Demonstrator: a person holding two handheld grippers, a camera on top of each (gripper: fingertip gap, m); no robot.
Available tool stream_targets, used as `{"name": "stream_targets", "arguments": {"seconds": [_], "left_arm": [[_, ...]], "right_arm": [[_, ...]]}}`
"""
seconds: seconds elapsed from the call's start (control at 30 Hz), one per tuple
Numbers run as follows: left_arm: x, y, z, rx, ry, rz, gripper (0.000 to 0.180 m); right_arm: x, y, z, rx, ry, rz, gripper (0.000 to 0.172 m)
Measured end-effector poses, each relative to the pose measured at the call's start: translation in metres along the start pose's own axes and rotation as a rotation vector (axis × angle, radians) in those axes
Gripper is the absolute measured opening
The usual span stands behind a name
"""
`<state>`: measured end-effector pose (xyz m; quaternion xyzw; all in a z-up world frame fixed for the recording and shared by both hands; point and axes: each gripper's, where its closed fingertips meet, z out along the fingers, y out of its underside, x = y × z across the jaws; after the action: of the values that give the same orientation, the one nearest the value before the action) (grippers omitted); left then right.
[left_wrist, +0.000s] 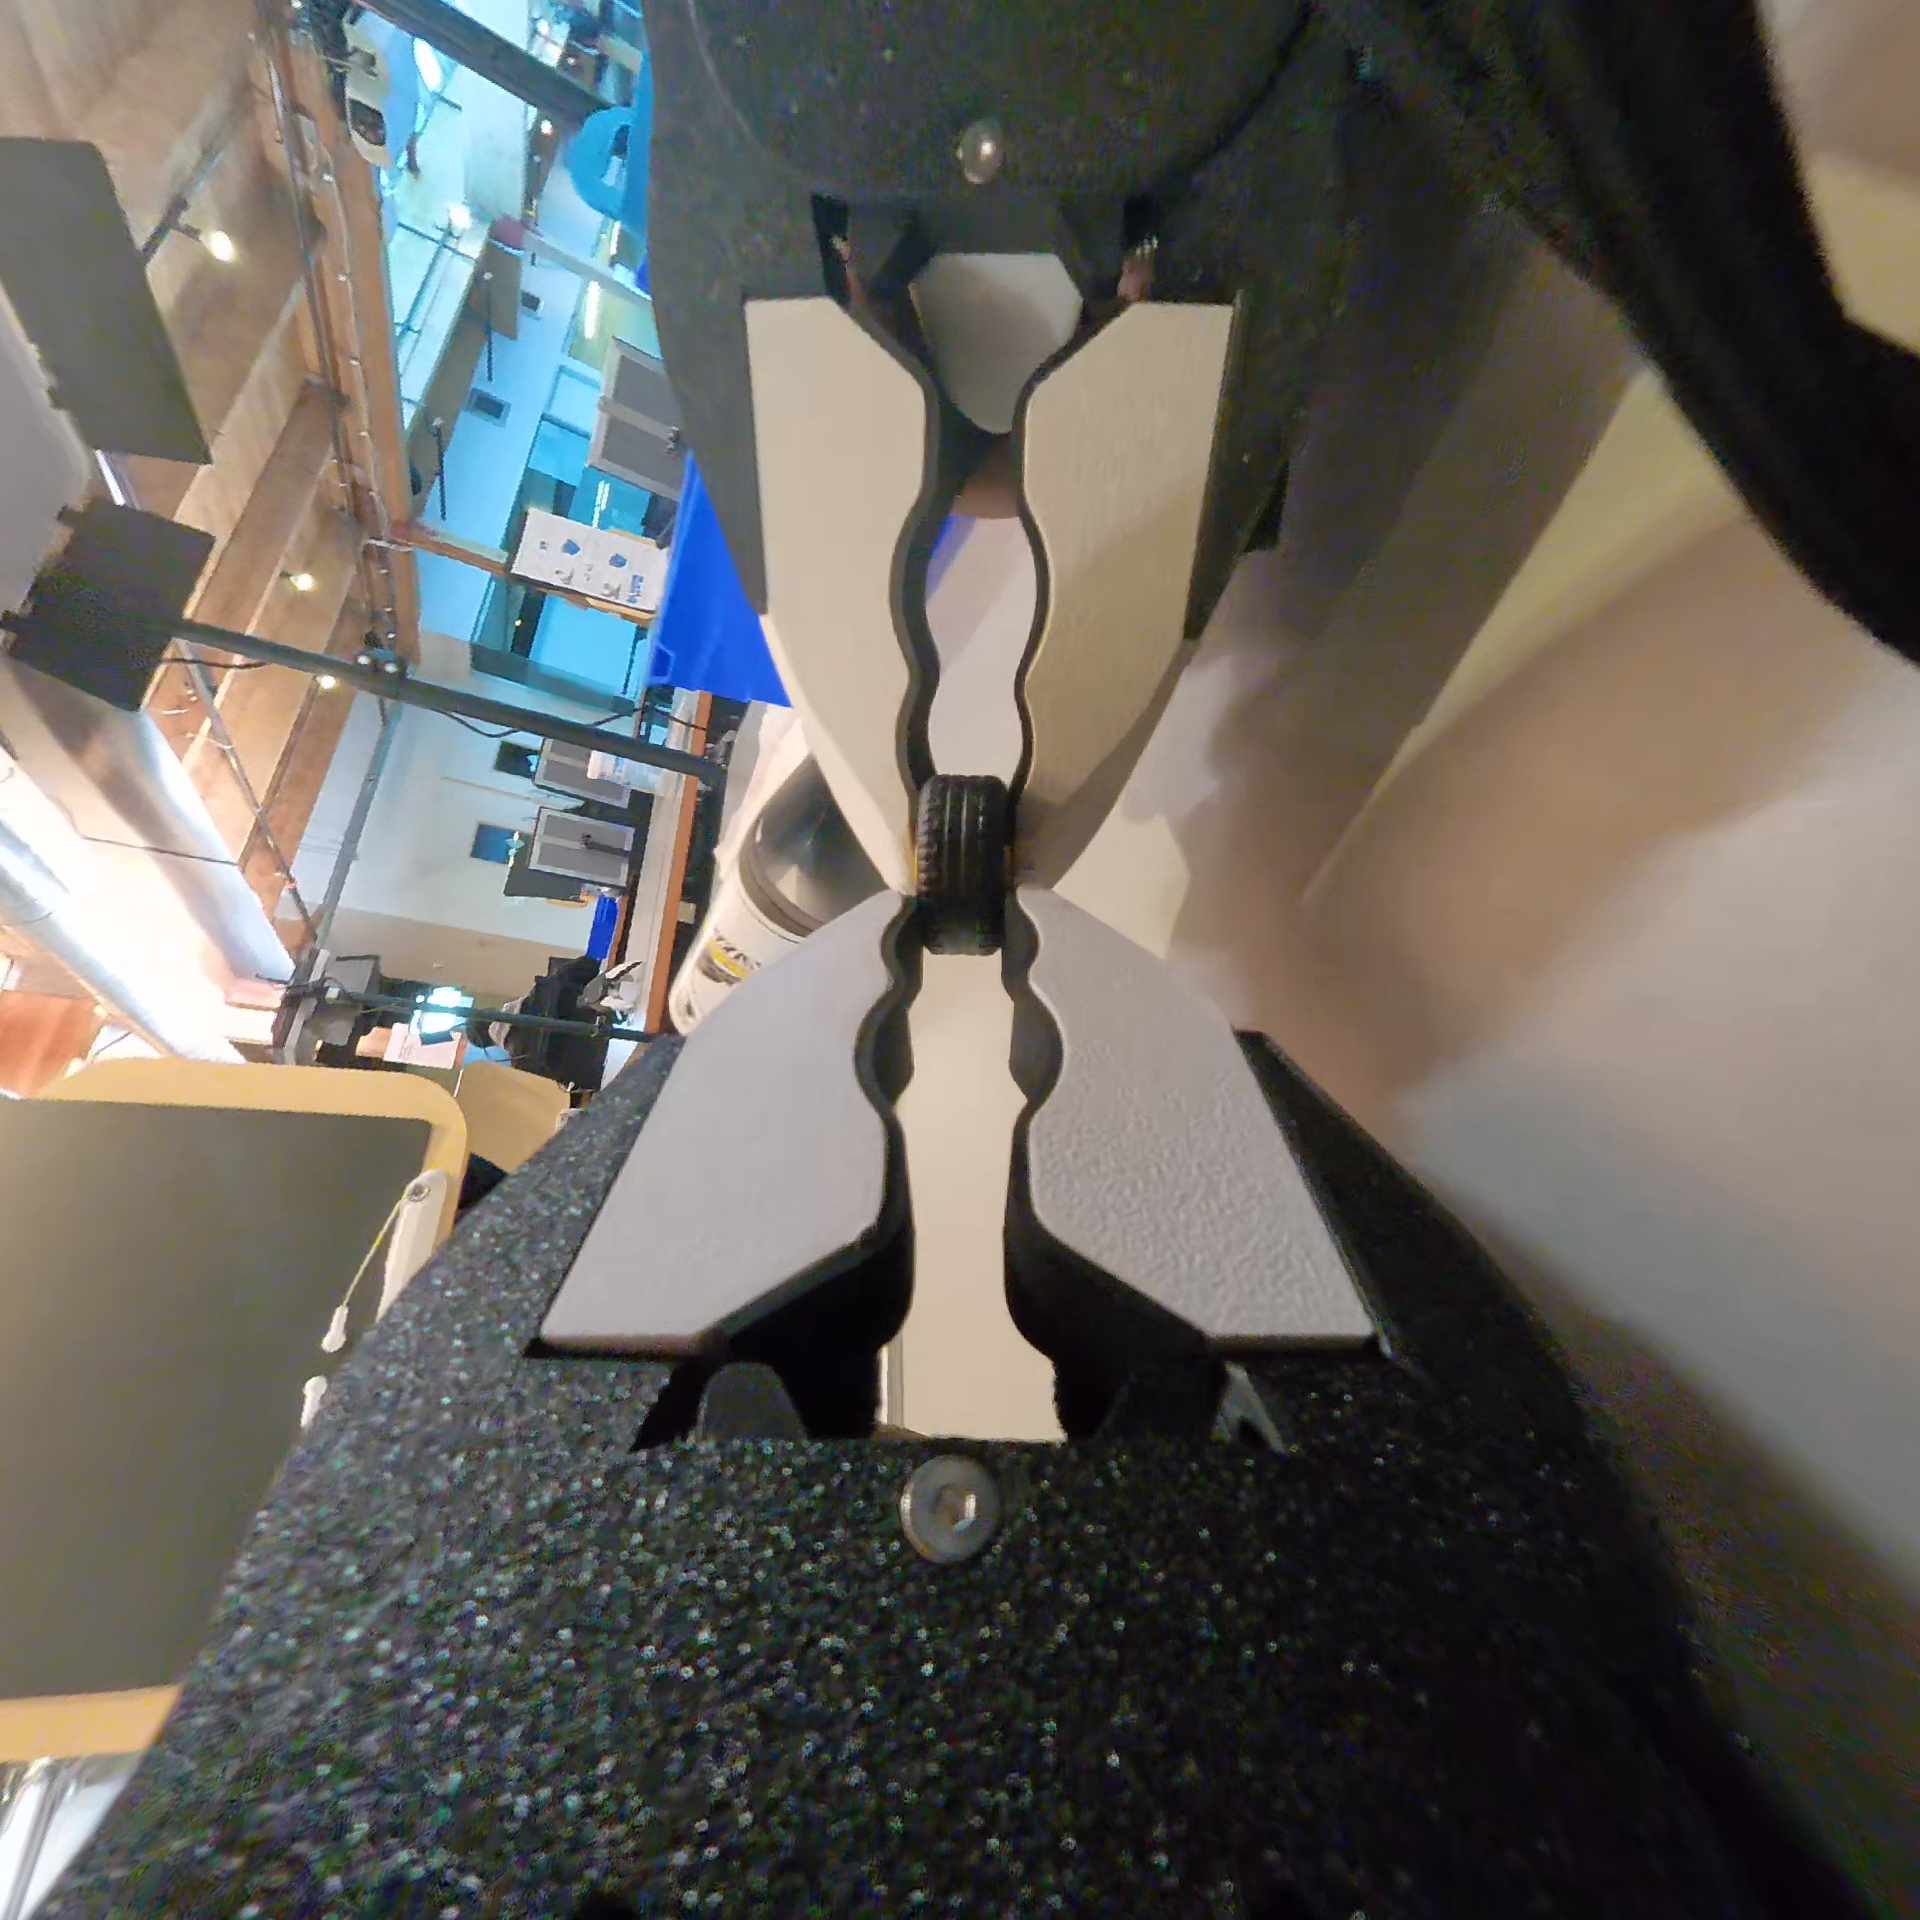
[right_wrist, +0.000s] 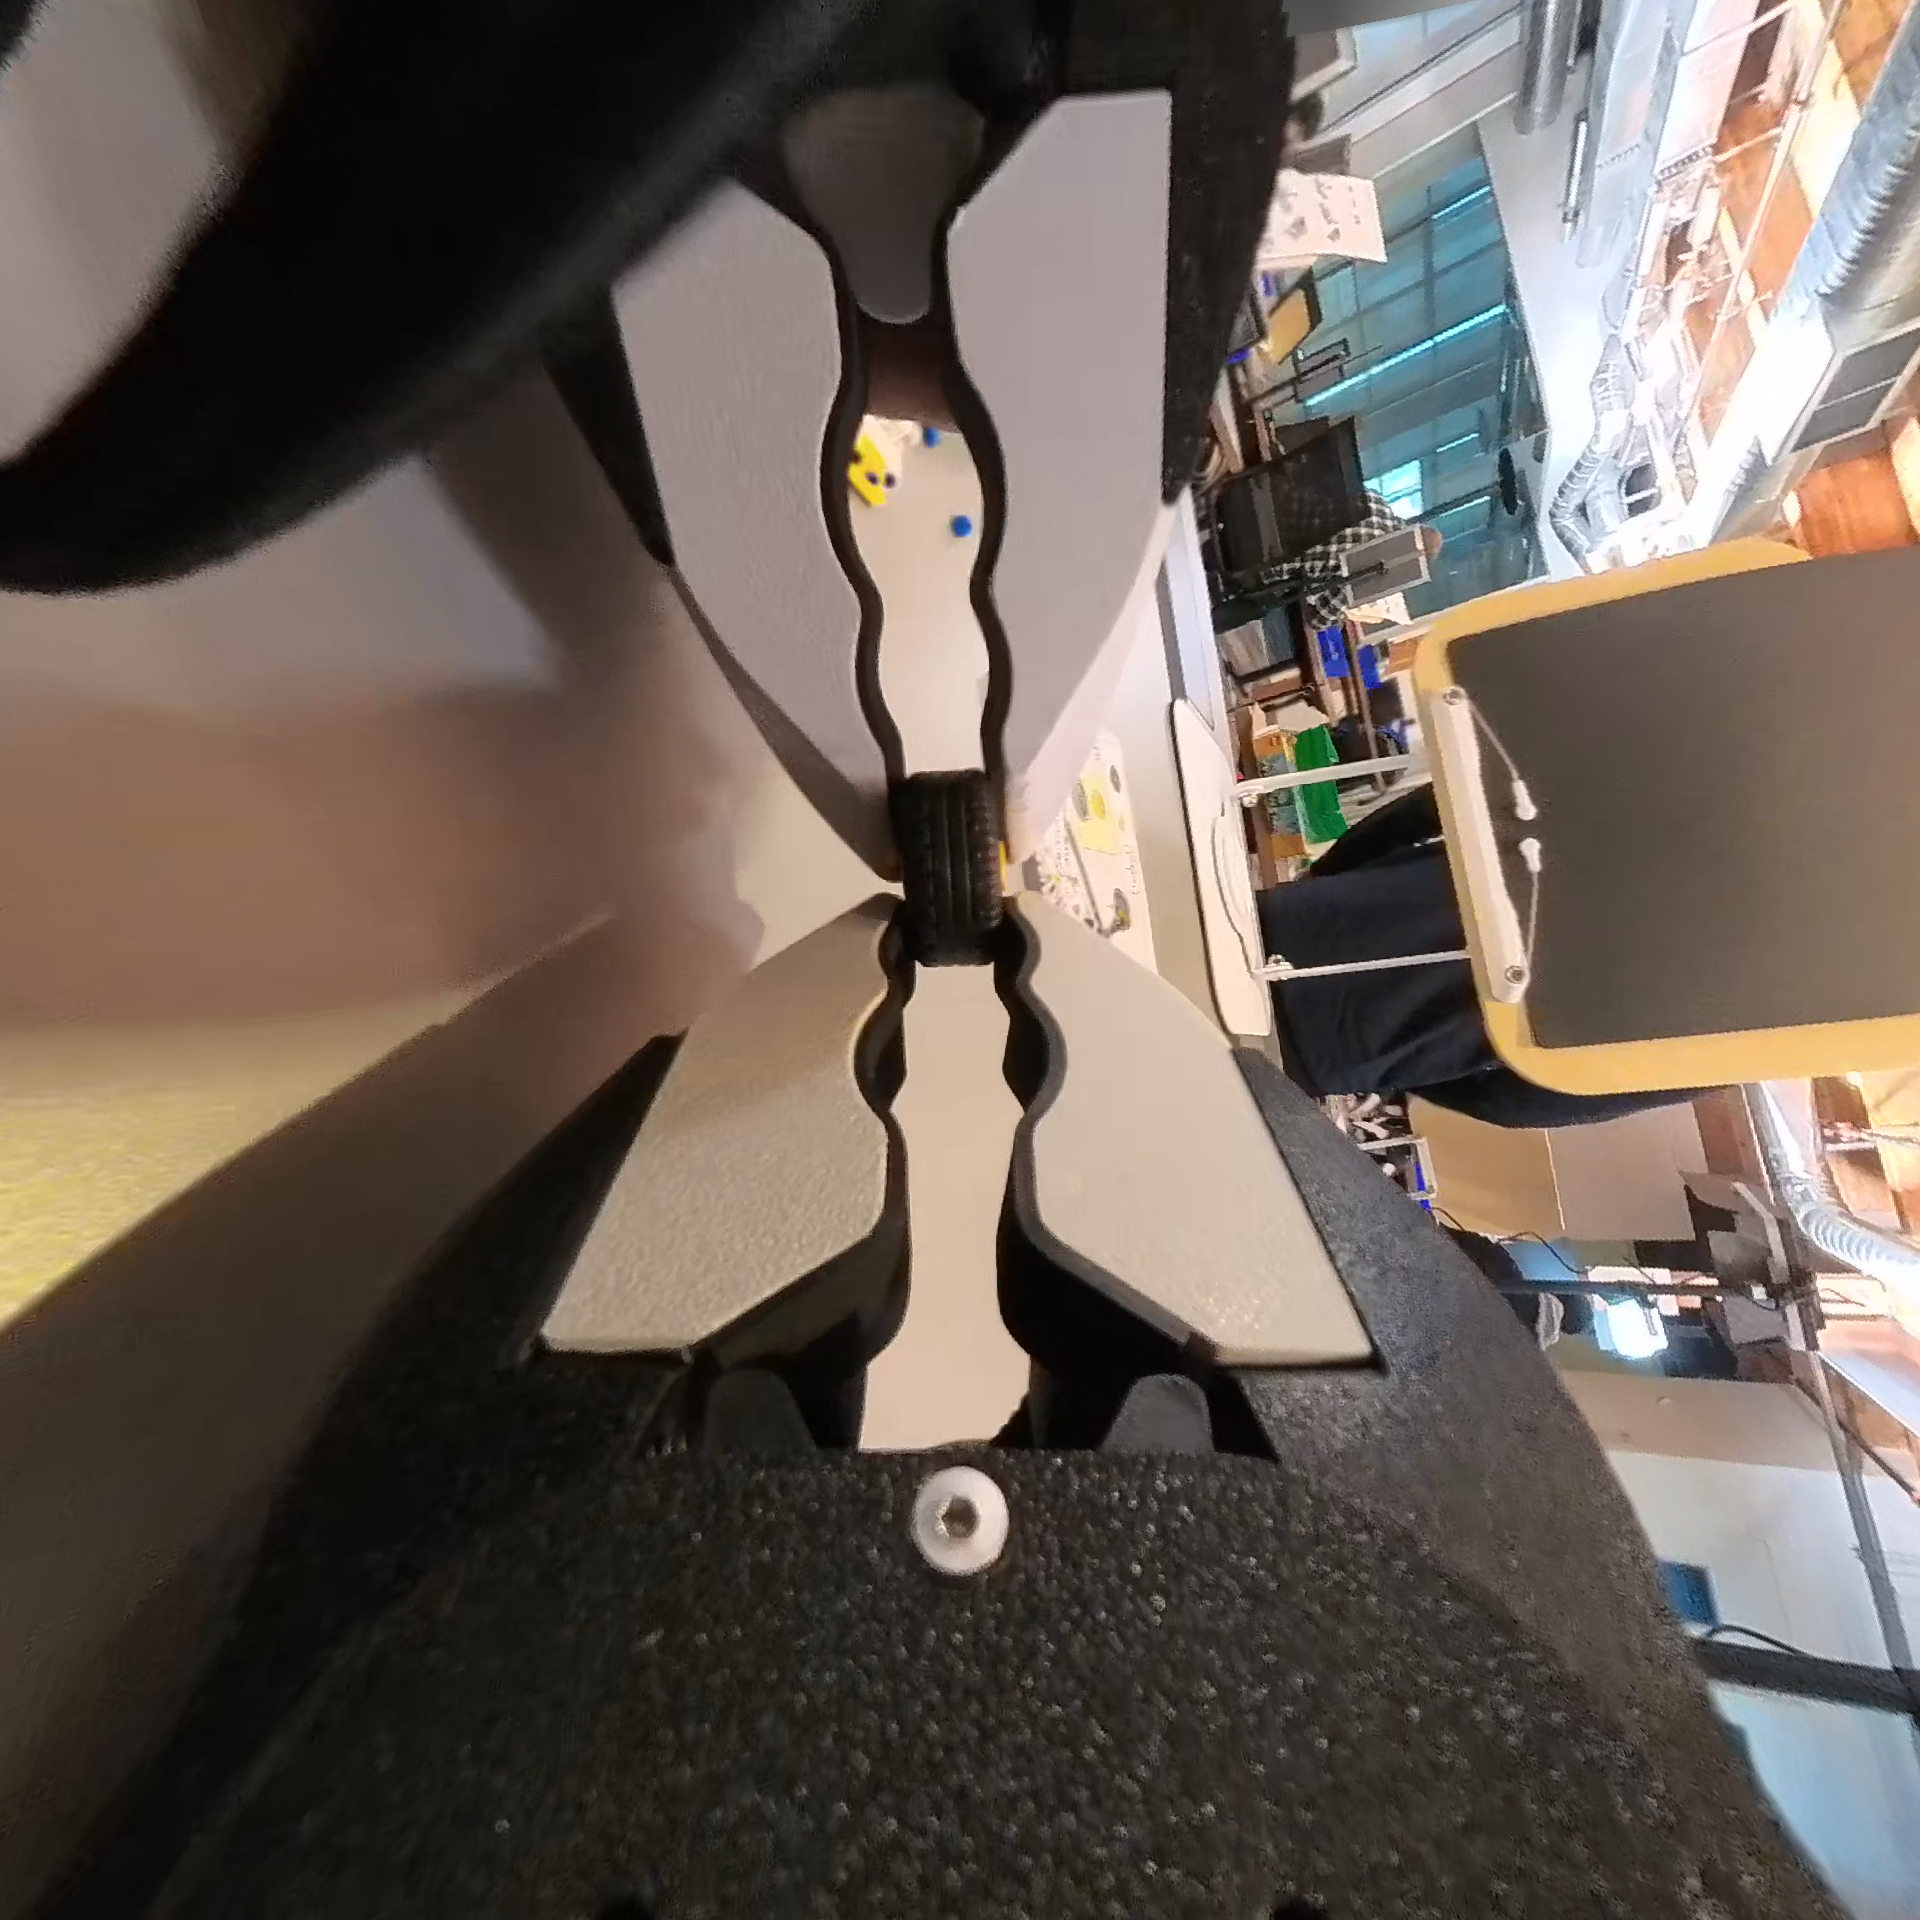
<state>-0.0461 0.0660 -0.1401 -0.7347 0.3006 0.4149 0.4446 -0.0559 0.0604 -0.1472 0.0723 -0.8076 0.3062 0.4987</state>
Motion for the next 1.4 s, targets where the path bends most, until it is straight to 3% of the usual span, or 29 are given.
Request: {"name": "stream_targets", "arguments": {"seconds": [0.7, 1.2, 1.4], "left_arm": [[-0.037, -0.001, -0.001, -0.094, -0.289, -0.184, 0.015], [-0.058, -0.012, -0.013, -0.027, -0.345, -0.488, 0.015], [-0.055, -0.013, -0.015, -0.076, -0.333, -0.373, 0.014]], "right_arm": [[0.041, -0.001, -0.004, -0.062, 0.201, 0.163, 0.014], [0.060, -0.016, -0.015, -0.103, 0.367, 0.286, 0.013], [0.057, -0.018, -0.016, -0.090, 0.330, 0.380, 0.014]]}}
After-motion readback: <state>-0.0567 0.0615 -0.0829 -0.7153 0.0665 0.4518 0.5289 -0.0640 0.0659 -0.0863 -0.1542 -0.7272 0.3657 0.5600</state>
